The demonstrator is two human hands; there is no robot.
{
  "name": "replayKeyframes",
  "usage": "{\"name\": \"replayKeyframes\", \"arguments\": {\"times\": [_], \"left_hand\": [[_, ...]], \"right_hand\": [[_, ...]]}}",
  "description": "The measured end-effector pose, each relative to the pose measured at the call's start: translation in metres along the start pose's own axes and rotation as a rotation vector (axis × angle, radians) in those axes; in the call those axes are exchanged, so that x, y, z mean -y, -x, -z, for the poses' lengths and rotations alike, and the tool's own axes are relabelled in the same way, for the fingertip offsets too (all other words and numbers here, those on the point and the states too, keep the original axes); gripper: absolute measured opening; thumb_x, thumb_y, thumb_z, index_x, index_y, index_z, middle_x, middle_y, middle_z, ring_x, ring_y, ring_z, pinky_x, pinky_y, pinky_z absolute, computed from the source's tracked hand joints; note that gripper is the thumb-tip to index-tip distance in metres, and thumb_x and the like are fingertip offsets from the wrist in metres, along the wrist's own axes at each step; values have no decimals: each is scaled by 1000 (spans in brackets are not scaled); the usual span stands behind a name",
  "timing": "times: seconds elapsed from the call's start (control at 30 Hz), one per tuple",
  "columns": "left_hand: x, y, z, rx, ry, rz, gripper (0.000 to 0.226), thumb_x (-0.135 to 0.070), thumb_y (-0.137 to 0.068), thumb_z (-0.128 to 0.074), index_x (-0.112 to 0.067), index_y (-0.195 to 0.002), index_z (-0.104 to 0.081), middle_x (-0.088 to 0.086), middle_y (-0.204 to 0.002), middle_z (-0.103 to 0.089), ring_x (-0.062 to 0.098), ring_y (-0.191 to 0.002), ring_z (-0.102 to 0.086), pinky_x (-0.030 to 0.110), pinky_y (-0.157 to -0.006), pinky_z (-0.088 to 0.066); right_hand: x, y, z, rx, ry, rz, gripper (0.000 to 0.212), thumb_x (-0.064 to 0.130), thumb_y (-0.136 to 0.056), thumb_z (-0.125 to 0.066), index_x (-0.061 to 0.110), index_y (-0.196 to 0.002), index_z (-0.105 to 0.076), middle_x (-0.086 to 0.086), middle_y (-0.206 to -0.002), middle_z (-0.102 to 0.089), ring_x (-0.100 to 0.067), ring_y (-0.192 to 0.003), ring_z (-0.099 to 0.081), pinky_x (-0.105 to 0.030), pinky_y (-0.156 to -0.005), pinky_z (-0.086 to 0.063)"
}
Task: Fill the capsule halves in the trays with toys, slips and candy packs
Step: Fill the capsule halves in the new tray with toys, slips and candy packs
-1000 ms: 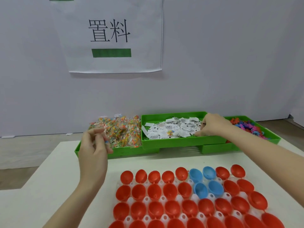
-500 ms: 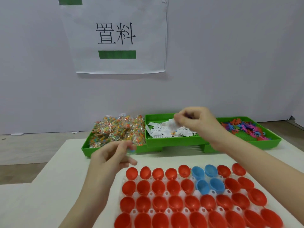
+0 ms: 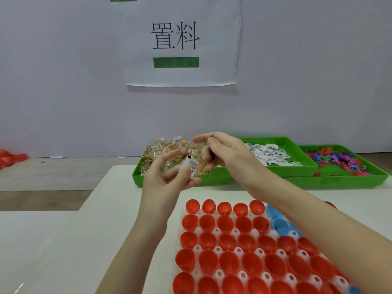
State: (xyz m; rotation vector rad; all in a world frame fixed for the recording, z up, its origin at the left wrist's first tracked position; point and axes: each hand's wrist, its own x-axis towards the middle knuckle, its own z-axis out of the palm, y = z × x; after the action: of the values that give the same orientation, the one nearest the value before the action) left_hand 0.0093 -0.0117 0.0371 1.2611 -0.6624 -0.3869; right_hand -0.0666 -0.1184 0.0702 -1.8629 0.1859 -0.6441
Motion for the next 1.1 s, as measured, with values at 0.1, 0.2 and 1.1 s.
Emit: {"name": "replayKeyframes", "arguments": {"times": [0.1,0.2,1.1], "left_hand": [[8,-5,4,27,0,42,27,-1,-87,-58,-11,-112,-57,0,-65,-71,12,-61,-68,14,-61,-52],[10,-9,7,53,12,51,16,-4,-86,-59,-12,-100,-61,-2,-68,-72,10,-62,-69,12,-57,-50],[65,-24,42,405,-618,285,45,-36,-83,-64,-18,-124,-57,-6,-119,-60,8,-104,-57,21,-86,-46]], "right_hand": [[-6,-4,-2,-19,-157,-31,20,9,-97,-39,17,-88,-55,8,-72,-68,-4,-67,-62,-14,-69,-49],[-14,-6,-5,-28,-214,-63,9,14,-91,-52,19,-83,-53,12,-81,-71,0,-81,-65,-6,-71,-46],[-63,-13,-11,27,255,-323,22,-4,-79,-61,7,-97,-68,-11,-82,-69,-16,-68,-64,-15,-60,-54]]}}
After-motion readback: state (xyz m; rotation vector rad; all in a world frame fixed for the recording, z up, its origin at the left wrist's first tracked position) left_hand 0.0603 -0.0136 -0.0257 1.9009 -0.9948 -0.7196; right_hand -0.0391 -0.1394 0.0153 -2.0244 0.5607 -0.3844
